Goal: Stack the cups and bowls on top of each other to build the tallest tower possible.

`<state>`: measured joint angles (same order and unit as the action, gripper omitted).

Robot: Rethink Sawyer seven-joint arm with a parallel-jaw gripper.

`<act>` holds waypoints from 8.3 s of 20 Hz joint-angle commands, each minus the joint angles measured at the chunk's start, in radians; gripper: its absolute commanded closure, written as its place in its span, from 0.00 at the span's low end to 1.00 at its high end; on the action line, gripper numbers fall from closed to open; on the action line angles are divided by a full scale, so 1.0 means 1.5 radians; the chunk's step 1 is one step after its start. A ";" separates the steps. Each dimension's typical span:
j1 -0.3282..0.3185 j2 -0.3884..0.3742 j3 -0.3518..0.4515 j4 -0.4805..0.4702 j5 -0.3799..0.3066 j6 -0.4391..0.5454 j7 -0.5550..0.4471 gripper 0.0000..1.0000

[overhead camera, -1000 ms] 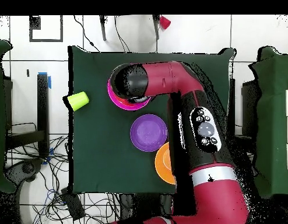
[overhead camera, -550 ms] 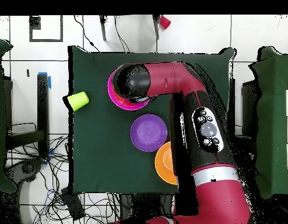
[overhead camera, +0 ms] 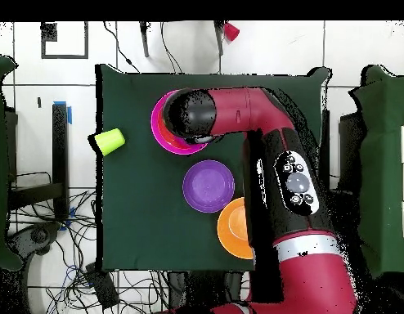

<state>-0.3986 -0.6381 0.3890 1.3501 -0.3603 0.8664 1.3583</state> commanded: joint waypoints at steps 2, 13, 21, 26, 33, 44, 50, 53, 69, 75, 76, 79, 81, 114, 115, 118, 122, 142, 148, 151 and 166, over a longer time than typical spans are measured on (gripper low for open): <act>0.000 0.047 -0.004 0.020 0.001 -0.002 0.046 0.00; 0.016 0.042 -0.013 0.052 0.015 -0.034 0.102 0.00; 0.023 0.043 -0.028 0.068 0.021 -0.054 0.119 0.00; 0.029 0.041 -0.039 0.084 0.022 -0.074 0.132 0.00; 0.037 0.047 -0.055 0.086 0.023 -0.081 0.130 0.00; 0.039 0.056 -0.074 0.088 0.010 -0.130 0.112 0.00; 0.038 0.062 -0.072 0.090 0.015 -0.158 0.106 0.00; 0.039 0.063 -0.073 0.094 0.019 -0.162 0.107 0.00; -0.024 0.074 0.003 0.192 0.142 -0.190 0.084 0.00; -0.041 0.079 0.025 0.207 0.167 -0.184 0.063 0.00; -0.044 0.081 0.029 0.209 0.172 -0.182 0.060 0.00; -0.051 0.090 0.043 0.208 0.184 -0.178 0.054 0.00; -0.052 0.097 0.050 0.202 0.189 -0.181 0.050 0.00; -0.015 0.064 -0.001 0.124 0.141 -0.109 0.028 0.00; -0.014 0.064 -0.003 0.117 0.136 -0.105 0.022 0.00; -0.013 0.063 -0.007 0.101 0.126 -0.099 0.009 0.00; -0.004 0.059 -0.014 0.084 0.122 -0.079 0.009 0.00; 0.015 0.045 -0.030 0.064 0.118 -0.051 0.019 0.00; 0.016 0.040 -0.034 0.075 0.125 -0.056 0.023 0.00; 0.012 0.032 -0.035 0.092 0.125 -0.062 0.024 0.00; 0.017 0.047 -0.039 0.072 0.127 -0.051 0.023 0.00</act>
<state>-0.4004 -0.6061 0.3591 1.4793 -0.1053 0.6680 1.3588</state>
